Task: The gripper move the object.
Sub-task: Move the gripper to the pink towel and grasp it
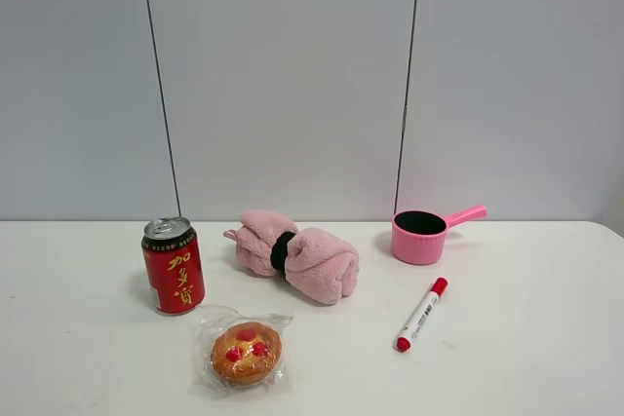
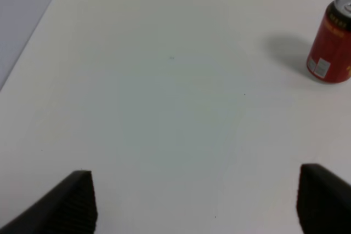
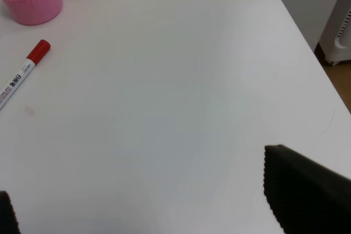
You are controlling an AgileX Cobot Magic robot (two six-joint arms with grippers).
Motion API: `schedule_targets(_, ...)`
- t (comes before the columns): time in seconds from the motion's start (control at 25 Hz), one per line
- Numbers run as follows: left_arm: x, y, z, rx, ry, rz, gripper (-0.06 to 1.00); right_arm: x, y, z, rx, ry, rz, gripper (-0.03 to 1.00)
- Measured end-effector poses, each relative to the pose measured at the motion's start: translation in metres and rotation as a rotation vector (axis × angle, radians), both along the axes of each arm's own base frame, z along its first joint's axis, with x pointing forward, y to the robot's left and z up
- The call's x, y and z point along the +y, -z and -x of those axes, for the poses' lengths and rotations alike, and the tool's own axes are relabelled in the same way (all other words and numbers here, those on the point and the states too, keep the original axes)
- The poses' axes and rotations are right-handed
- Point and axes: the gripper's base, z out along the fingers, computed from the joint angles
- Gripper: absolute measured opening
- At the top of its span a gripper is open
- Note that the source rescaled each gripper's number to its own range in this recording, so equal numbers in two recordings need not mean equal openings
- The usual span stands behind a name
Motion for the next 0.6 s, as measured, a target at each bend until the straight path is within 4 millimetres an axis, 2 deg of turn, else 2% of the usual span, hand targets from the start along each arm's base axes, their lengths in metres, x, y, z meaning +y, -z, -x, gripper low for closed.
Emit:
schedule_targets(0.04, 0.0, 0.0, 0.0, 0.0, 0.0, 0.0, 1.0, 0.0, 0.0, 0.0, 0.0, 0.0, 0.0, 0.85)
schedule_targets(0.6, 0.0, 0.0, 0.0, 0.0, 0.0, -0.001, 1.0, 0.0, 0.0, 0.0, 0.0, 0.0, 0.0, 0.85)
